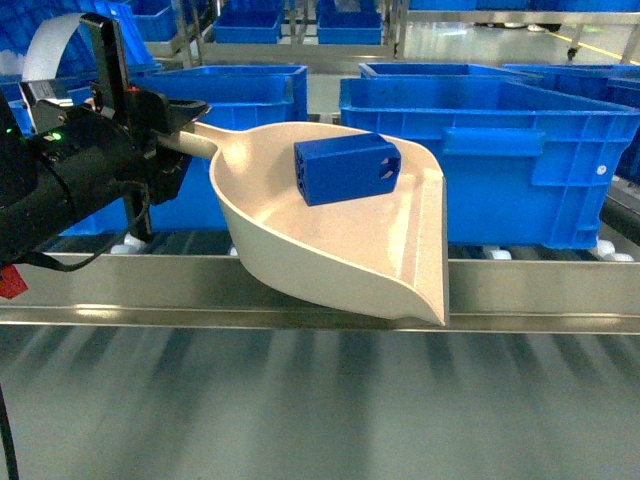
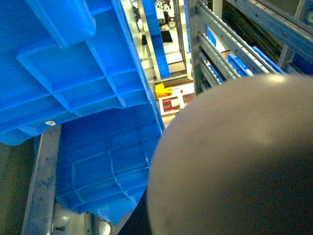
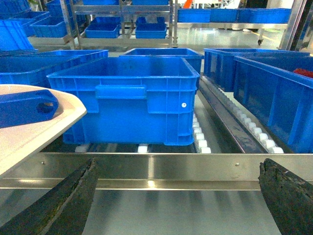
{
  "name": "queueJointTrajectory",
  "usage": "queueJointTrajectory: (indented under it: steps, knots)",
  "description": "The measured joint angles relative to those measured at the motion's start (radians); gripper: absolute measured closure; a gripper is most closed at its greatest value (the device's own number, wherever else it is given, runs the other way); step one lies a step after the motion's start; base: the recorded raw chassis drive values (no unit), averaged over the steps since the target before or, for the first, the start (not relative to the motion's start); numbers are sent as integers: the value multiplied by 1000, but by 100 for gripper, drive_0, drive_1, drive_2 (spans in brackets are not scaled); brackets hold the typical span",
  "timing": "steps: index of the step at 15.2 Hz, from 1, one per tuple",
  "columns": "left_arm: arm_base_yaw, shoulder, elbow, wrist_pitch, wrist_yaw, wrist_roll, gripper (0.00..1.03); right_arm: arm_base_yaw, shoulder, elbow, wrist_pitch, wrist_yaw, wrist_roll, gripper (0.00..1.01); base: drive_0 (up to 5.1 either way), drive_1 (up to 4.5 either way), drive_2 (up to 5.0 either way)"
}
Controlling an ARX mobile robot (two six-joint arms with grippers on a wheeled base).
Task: Place part in tray to right shelf
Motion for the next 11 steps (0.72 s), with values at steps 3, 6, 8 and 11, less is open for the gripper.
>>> queueJointTrajectory:
  steps: [3,6,8,11]
  knots:
    - [0,0,0,0,0,0,89,0,0,0,0,0,0,3,0,0,0]
    - [0,0,0,0,0,0,89,0,0,0,0,0,0,3,0,0,0]
    - [0,0,0,0,0,0,89,0,0,0,0,0,0,3,0,0,0]
    - [0,0,0,0,0,0,89,0,0,0,0,0,0,3,0,0,0]
